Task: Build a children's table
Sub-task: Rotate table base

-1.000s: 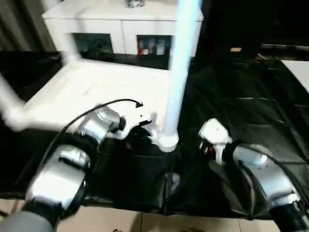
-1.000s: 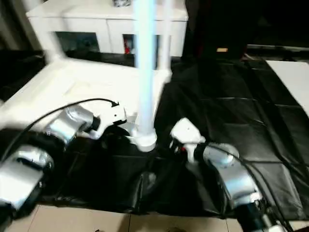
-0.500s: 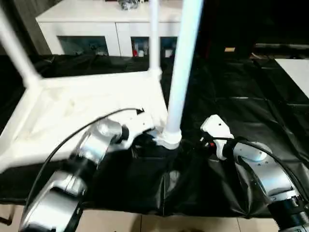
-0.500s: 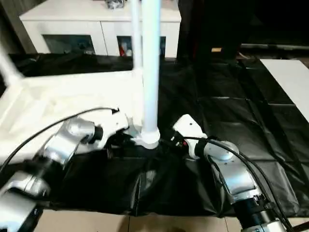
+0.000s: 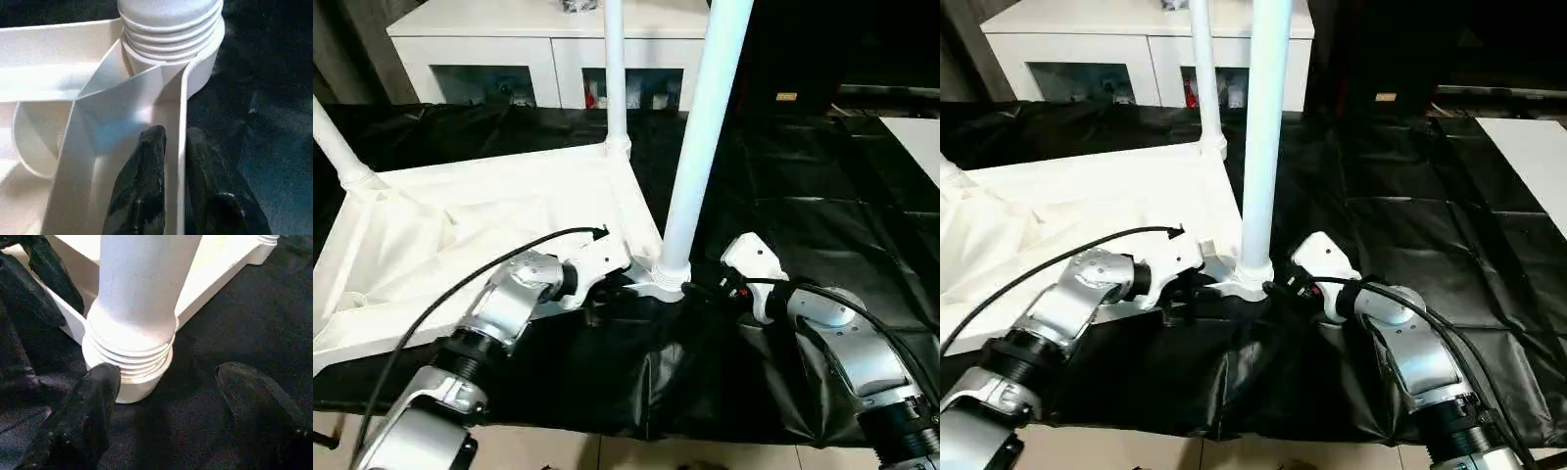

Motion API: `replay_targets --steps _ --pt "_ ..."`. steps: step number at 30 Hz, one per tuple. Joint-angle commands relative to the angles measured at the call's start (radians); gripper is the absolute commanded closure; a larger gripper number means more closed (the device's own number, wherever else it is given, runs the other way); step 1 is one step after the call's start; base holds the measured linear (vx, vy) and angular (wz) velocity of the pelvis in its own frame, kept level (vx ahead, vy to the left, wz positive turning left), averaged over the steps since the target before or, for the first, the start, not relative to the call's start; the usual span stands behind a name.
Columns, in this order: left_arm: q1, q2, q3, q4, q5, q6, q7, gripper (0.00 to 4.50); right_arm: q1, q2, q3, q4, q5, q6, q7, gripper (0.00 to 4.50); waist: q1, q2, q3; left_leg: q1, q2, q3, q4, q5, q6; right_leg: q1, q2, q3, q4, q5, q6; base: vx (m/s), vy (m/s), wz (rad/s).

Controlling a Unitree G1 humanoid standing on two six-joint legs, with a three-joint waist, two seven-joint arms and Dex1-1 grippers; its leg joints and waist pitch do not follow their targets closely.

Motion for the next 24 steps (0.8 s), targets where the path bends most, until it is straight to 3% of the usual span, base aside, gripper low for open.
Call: replay_targets --steps 1,8,15,21,24 --pt "0.004 0.020 -0.003 0.011 0.016 0.000 0.005 3.66 -0.019 -0.008 -0.003 0.008 -0.008 -0.010 0.005 0.87 0.005 -0.014 -0.059 0.001 0.028 -0.009 -0.073 -0.206 0.066 0.049 -0.045 0.025 -0.074 -0.214 -0.228 0.000 0.000 0.00" --pt "0.000 0.039 -0.017 0.022 0.011 -0.011 -0.011 3.66 -0.020 -0.009 -0.004 0.010 -0.003 -0.015 0.011 0.87 0.005 -0.013 -0.059 0.001 0.028 -0.009 -0.072 -0.198 0.067 0.050 -0.045 0.025 -0.072 -0.190 -0.235 0.000 0.000 0.00" --pt "0.016 0.048 -0.013 0.004 -0.002 -0.017 -0.018 4.27 -0.021 0.000 -0.025 0.011 0.028 -0.024 0.021 0.87 0.005 -0.014 -0.059 0.001 0.029 -0.008 -0.072 -0.197 0.068 0.050 -0.046 0.025 -0.071 -0.186 -0.241 0.000 0.000 0.00" --pt "0.026 0.042 -0.004 -0.004 -0.032 -0.049 -0.022 4.47 -0.019 0.026 -0.064 0.003 0.116 -0.024 0.069 0.87 0.005 -0.017 -0.063 0.000 0.029 -0.007 -0.069 -0.174 0.084 0.052 -0.046 0.025 -0.067 -0.158 -0.246 0.000 0.000 0.00" --pt "0.040 0.029 -0.005 -0.016 -0.051 -0.069 -0.033 4.50 -0.008 0.029 -0.081 -0.003 0.187 0.010 0.130 0.53 0.006 -0.017 -0.063 0.000 0.030 -0.007 -0.068 -0.167 0.094 0.053 -0.047 0.025 -0.065 -0.137 -0.257 0.000 0.000 0.00"
